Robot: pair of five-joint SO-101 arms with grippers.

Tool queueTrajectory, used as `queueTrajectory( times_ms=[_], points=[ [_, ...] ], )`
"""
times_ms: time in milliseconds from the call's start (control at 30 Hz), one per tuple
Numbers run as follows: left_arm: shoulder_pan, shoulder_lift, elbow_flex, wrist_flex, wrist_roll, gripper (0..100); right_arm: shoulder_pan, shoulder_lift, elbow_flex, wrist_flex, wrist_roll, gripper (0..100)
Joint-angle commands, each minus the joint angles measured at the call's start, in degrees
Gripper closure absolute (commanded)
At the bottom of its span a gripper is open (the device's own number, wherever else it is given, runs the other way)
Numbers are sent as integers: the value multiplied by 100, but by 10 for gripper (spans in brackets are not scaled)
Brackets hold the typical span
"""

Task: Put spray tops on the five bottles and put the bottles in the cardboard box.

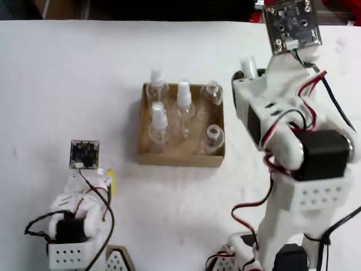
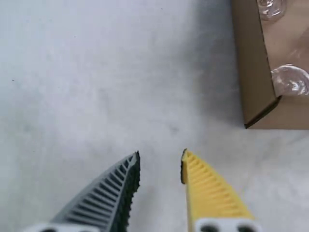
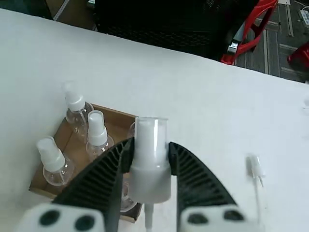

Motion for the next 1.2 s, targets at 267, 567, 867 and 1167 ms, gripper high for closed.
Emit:
queueTrajectory(
  times_ms=[267,567,867,1167],
  points=[
    [-31,-57,-18,26,-62,866,-303,-602,1837,-3688,-1336,982],
    [-31,-57,-18,26,-62,866,-312,-901,4229,-7152,-1538,982],
    [-31,-57,-18,26,-62,865,-418,-734,5952,-10026,-1538,982],
    [-31,-57,-18,26,-62,865,-13,321,5987,-11354,-2224,982]
  ],
)
